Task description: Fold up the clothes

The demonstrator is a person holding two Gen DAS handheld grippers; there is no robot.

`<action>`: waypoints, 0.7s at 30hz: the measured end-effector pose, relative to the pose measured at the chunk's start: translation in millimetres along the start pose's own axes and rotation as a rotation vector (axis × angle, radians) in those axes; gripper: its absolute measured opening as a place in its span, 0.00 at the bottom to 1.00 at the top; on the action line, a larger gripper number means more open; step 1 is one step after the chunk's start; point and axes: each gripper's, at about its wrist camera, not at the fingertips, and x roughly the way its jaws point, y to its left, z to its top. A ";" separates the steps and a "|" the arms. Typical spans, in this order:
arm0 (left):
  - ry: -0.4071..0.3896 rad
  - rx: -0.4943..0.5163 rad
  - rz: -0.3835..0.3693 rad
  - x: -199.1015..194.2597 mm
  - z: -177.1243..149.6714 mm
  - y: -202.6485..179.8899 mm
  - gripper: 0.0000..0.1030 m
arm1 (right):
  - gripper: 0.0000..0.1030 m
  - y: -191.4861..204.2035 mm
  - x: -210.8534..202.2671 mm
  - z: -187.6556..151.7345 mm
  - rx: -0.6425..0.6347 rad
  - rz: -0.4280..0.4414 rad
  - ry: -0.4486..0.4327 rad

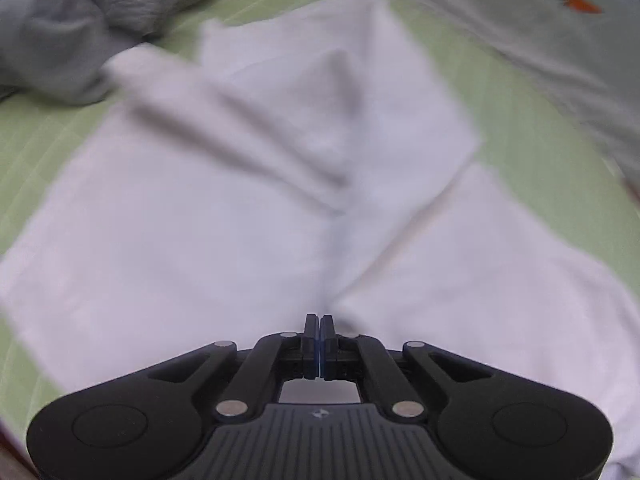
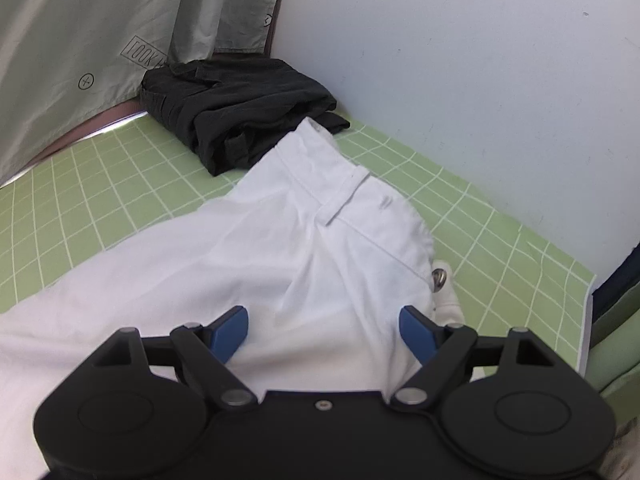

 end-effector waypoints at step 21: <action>-0.290 0.227 -0.130 15.4 131.8 -87.2 0.06 | 0.82 5.1 -10.0 -4.2 -0.008 -0.028 0.013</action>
